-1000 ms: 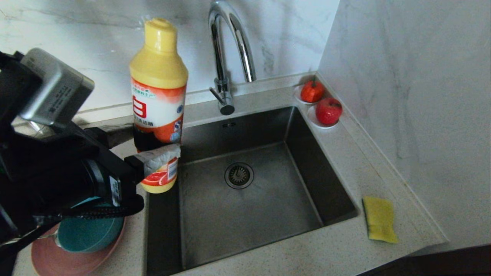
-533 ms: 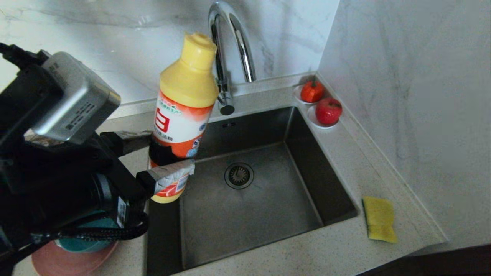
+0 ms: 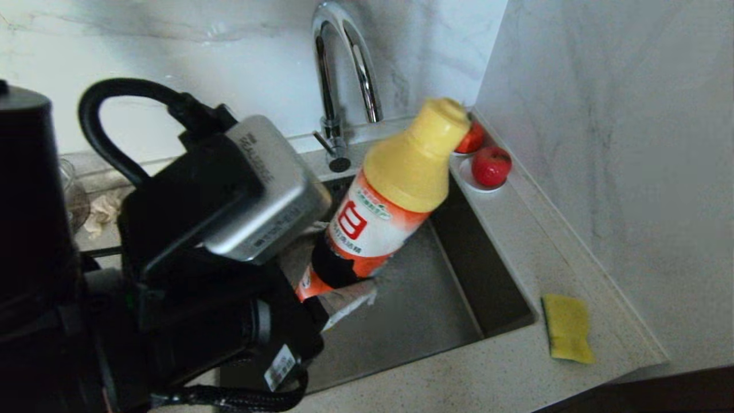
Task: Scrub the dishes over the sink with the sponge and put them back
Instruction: Squeeze it onto the sponge
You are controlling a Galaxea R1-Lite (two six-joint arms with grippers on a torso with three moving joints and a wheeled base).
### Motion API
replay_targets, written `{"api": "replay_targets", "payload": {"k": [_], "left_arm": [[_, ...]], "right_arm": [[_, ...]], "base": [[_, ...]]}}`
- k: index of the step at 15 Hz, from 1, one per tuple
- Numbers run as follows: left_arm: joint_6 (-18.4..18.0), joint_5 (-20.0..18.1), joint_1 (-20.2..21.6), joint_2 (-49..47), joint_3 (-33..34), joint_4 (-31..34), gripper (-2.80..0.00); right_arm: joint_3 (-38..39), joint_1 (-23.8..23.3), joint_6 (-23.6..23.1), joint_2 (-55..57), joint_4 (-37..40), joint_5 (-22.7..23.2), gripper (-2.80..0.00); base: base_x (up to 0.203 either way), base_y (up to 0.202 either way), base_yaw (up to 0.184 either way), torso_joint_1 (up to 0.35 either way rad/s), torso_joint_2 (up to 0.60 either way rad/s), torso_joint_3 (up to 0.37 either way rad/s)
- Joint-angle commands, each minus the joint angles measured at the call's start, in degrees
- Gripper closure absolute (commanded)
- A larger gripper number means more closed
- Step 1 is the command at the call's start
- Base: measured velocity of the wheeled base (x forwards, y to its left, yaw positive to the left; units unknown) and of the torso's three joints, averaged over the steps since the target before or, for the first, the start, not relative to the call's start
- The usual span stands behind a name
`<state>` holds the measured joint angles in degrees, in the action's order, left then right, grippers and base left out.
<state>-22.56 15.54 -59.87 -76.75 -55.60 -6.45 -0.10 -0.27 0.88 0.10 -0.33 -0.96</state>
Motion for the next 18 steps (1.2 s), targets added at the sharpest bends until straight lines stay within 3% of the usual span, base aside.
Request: {"api": "replay_targets", "payload": {"k": [1, 11, 18], "left_arm": [[-0.18, 0.11, -2.39, -5.46, -1.88, -0.14, 0.0], [-1.22, 0.21, -9.72, -20.48, -10.29, 0.29, 0.0], [-5.68, 0.27, -11.49, -24.8, -10.12, 0.77, 0.0]], "right_arm": [[0.01, 0.0, 0.0, -0.01, -0.02, 0.0, 0.0], [0.01, 0.0, 0.0, -0.01, -0.02, 0.0, 0.0], [0.01, 0.0, 0.0, -0.01, -0.02, 0.0, 0.0]], "base": [[0.0, 0.0, 0.0, 0.0, 0.0, 0.0], [0.0, 0.0, 0.0, 0.0, 0.0, 0.0], [0.0, 0.0, 0.0, 0.0, 0.0, 0.0]]}}
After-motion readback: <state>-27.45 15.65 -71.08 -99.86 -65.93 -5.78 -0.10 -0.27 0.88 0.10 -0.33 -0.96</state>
